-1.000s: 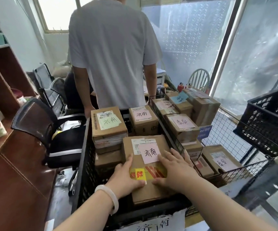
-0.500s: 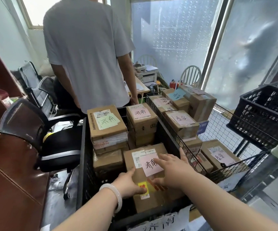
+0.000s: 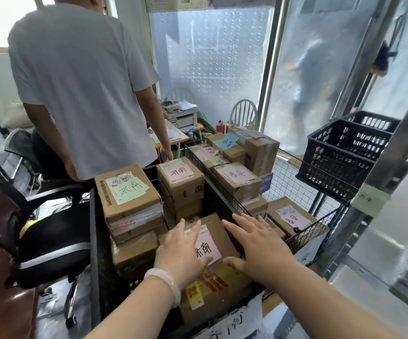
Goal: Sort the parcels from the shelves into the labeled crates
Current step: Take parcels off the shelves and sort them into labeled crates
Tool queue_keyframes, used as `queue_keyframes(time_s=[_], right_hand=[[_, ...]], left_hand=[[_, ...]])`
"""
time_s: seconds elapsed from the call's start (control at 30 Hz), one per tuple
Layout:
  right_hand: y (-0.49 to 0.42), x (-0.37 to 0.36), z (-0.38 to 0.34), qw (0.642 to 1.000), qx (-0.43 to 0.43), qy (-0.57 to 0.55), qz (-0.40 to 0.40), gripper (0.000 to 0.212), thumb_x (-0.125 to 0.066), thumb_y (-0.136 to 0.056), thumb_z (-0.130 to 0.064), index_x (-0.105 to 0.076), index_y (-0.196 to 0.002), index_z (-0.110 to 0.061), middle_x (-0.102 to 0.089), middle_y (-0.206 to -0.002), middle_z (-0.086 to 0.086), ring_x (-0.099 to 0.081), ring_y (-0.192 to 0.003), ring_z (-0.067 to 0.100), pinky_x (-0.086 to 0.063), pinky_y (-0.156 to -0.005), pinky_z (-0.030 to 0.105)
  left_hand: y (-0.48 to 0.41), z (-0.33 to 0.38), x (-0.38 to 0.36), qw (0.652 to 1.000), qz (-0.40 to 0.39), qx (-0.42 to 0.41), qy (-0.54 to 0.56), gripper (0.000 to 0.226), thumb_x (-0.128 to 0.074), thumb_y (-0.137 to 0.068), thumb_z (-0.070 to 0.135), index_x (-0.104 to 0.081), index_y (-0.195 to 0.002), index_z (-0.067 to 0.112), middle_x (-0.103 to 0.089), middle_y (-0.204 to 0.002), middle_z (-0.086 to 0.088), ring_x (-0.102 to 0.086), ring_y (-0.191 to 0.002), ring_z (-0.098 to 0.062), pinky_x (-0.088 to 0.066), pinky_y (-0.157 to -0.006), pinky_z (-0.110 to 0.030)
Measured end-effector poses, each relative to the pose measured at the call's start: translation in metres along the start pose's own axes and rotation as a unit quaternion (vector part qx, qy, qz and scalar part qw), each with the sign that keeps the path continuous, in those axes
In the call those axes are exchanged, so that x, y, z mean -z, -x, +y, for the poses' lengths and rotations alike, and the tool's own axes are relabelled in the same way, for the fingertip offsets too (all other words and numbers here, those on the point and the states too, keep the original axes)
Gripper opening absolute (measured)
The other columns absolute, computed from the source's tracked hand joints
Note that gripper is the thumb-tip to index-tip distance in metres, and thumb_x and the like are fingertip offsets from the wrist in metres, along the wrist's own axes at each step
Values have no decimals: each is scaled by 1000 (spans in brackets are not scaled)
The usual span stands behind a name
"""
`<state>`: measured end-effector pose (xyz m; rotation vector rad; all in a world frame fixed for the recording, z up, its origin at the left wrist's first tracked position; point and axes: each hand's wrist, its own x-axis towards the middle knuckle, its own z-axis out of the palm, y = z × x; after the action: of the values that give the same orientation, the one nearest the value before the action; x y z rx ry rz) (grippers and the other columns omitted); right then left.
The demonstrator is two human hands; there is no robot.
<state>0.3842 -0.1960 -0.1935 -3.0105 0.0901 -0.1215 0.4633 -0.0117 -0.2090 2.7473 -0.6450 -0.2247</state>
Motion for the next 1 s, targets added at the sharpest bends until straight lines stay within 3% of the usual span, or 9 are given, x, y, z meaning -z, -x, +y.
queue_keyframes(time_s=[0.17,0.23,0.37,0.47,0.63,0.77,1.0], right_hand=[[64,22,33,989,-118,-31,79,88,-50,-84,-70,4,-150,-49,-2,-162,-16,1,-149,11,4,-113,31],[74,27,39,987,-118,-39,99,91,-53,-83,-70,3,-151,-48,-6,-162,-15,-3,-148,10,-3,-117,30],[141,47,75,968,-207,-16,140,91,-51,-82,-70,1,-153,-44,-7,-163,-12,-6,-149,9,-4,-117,26],[200,61,100,948,-268,-10,169,90,-47,-83,-72,2,-153,-44,-5,-163,-12,-3,-149,8,-1,-117,25],[296,78,131,913,-348,1,211,86,-54,-86,-66,-6,-154,-42,-8,-163,-12,-2,-148,6,-3,-116,24],[373,86,158,889,-404,5,216,84,-55,-88,-62,-4,-153,-45,-7,-162,-14,-2,-148,6,-8,-118,26],[509,94,225,837,-503,18,215,83,-59,-88,-57,-8,-153,-43,-10,-162,-12,-9,-149,12,-19,-118,34]], left_hand=[[-15,77,5,976,87,-196,-26,81,-47,-90,66,-1,-153,45,-6,-165,7,-2,-151,-18,-10,-120,-45],[-13,94,3,961,118,-247,-32,82,-45,-89,67,0,-153,44,-8,-165,8,-3,-151,-17,-7,-121,-45],[1,164,-17,922,98,-373,-34,83,-42,-90,68,4,-154,41,-1,-165,7,2,-151,-16,5,-118,-38],[25,217,-33,894,80,-441,-18,82,-44,-90,67,2,-154,43,-2,-165,8,2,-151,-16,6,-118,-38],[76,299,-61,846,62,-530,6,78,-42,-91,67,-1,-153,45,-6,-165,9,0,-150,-14,-2,-120,-37],[125,366,-87,812,46,-582,18,77,-29,-88,73,-3,-154,44,-9,-165,8,-7,-150,-14,-8,-120,-36],[193,466,-149,789,-8,-614,14,78,-46,-90,63,-4,-153,44,-9,-164,8,-7,-150,-16,-10,-120,-40]])
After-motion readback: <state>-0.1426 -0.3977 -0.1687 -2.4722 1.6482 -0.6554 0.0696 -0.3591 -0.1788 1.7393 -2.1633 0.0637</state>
